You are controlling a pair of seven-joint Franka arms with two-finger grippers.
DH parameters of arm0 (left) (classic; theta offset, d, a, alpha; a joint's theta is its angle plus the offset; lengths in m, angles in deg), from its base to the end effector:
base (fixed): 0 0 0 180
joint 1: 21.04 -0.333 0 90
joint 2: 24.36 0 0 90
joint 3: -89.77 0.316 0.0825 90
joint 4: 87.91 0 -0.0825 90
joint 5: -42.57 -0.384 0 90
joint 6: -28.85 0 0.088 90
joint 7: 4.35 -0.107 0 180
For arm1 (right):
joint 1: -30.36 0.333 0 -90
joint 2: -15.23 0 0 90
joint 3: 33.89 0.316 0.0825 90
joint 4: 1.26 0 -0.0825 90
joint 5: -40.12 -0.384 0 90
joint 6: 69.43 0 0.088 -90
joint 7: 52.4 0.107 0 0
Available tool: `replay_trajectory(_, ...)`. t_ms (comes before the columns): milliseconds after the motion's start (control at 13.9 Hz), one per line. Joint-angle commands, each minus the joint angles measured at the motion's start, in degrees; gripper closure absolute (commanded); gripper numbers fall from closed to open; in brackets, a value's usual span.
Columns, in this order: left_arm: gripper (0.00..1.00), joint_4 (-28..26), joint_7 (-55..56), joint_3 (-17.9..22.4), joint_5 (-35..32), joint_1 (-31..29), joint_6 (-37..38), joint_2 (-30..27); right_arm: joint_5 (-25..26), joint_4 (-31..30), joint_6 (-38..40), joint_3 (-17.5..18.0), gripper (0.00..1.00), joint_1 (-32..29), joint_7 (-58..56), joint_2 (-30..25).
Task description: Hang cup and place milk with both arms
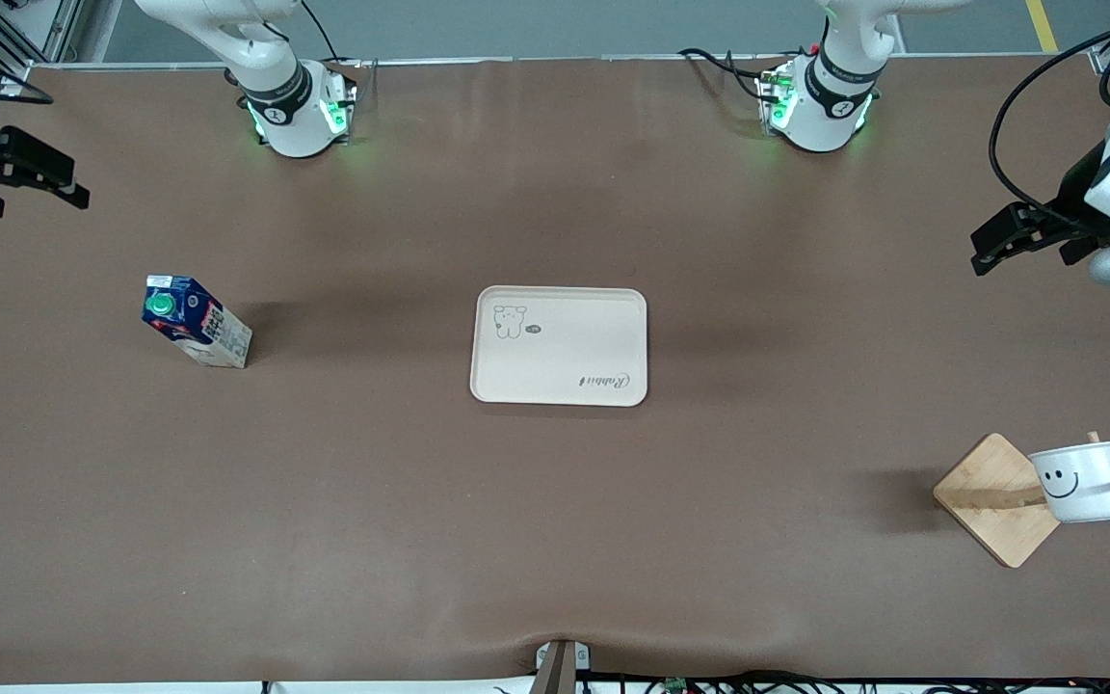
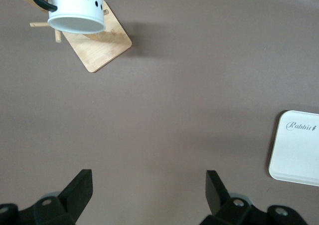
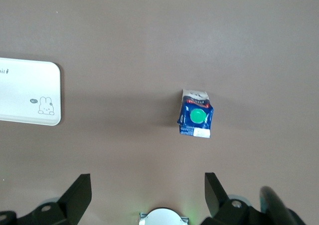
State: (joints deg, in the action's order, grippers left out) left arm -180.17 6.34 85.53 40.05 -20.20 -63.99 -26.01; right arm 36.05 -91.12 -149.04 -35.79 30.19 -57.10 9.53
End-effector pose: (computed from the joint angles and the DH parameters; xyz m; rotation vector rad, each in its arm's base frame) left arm 0.5485 -0.0448 0.6262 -3.0969 -0.1497 -0.0695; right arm 0.5035 -0.0106 0.6634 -3.0601 -0.0861 0.1148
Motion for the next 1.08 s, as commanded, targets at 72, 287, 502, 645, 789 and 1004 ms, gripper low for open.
replay_trajectory(72, 0.0, 0.75, -1.02, 0.38, 0.93, -0.05, -0.94, 0.85, 1.69, -4.36, -2.22, 0.05, 0.0, -0.01, -0.4, -3.27)
replay_trajectory(287, 0.0, 1.64, -0.94, 0.38, 0.41, 0.04, -0.94, 2.44, 1.96, 0.29, -1.87, -0.13, 0.0, -0.53, -0.4, -0.46)
replay_trajectory(502, 0.0, 2.34, -0.76, 0.11, 0.84, 0.92, -0.85, 2.97, 3.19, 0.66, -1.52, -0.21, 0.0, -0.54, -0.57, 0.34)
replay_trajectory(645, 0.0, 2.34, -0.85, -0.06, 0.93, 0.83, -0.76, 3.49, 3.62, 0.65, -1.86, -0.48, 0.0, -0.36, -0.75, 0.69)
replay_trajectory(789, 0.0, 2.52, -0.85, -0.15, 1.02, 0.74, -0.85, 3.58, 3.89, 0.83, -2.04, -0.48, 0.0, -0.36, -0.66, 0.78)
replay_trajectory(1004, 0.0, 2.61, -0.67, -0.15, 0.85, 0.74, -0.76, 3.67, 3.89, 0.83, -2.04, -0.48, 0.0, -0.45, -0.66, 0.87)
